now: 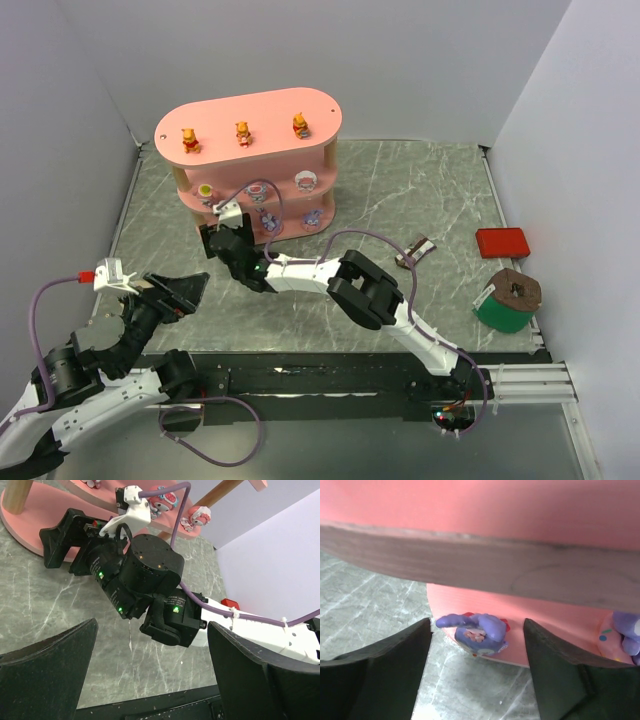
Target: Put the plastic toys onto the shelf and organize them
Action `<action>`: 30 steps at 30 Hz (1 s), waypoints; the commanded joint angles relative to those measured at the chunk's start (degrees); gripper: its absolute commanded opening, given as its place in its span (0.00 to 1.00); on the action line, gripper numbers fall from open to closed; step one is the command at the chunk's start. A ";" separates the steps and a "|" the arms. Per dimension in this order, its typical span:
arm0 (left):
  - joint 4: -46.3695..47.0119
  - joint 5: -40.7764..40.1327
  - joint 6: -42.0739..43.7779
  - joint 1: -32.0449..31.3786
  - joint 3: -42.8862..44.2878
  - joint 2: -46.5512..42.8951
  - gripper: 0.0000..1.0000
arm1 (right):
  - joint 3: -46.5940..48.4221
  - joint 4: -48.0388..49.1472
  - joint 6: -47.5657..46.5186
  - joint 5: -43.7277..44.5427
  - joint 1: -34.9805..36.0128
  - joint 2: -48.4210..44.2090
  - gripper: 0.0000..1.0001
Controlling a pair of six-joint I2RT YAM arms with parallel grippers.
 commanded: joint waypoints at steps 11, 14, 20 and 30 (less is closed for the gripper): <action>0.97 -0.32 2.13 -0.41 1.80 1.31 0.96 | -14.79 16.86 -9.15 4.33 2.94 -11.52 1.00; -0.78 -1.99 0.81 -0.41 2.68 1.93 0.96 | -18.48 18.53 -9.77 5.91 3.47 -14.51 1.00; -2.37 -2.87 -1.30 -0.50 3.83 2.55 0.96 | -27.71 20.12 -10.12 7.84 4.69 -21.89 1.00; -4.83 -2.87 -3.06 -0.41 5.05 5.27 0.96 | -47.39 -5.17 3.30 6.61 4.61 -45.00 1.00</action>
